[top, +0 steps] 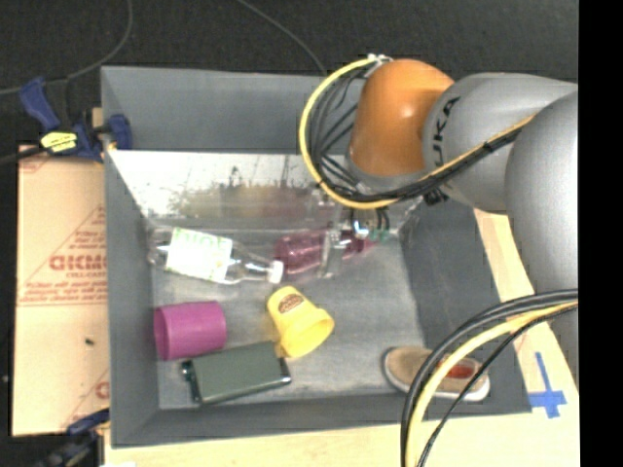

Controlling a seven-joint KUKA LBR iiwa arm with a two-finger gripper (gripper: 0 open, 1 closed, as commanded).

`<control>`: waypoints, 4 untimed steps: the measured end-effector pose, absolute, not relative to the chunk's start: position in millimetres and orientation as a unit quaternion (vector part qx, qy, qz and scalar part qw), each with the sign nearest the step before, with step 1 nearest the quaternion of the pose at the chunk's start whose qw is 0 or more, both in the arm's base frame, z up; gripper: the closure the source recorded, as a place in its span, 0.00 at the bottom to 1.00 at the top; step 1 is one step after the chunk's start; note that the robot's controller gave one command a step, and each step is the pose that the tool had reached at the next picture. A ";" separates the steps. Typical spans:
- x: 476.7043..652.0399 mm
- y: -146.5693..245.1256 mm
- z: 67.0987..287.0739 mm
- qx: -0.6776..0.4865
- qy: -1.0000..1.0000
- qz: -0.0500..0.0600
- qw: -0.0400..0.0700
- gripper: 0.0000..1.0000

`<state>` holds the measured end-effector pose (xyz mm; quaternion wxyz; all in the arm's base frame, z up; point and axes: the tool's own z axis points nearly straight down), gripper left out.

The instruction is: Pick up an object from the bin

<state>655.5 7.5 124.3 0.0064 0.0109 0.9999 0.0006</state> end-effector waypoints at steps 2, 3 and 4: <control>631.7 90.7 71.4 -0.102 0.995 0.001 0.008 0.00; 642.9 -11.2 71.0 -0.009 1.000 0.018 -0.004 1.00; 642.8 -10.7 70.8 -0.011 1.000 0.016 -0.004 1.00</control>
Offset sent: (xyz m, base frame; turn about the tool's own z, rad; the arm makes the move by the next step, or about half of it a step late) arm -0.0247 0.0803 -0.0543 -0.2202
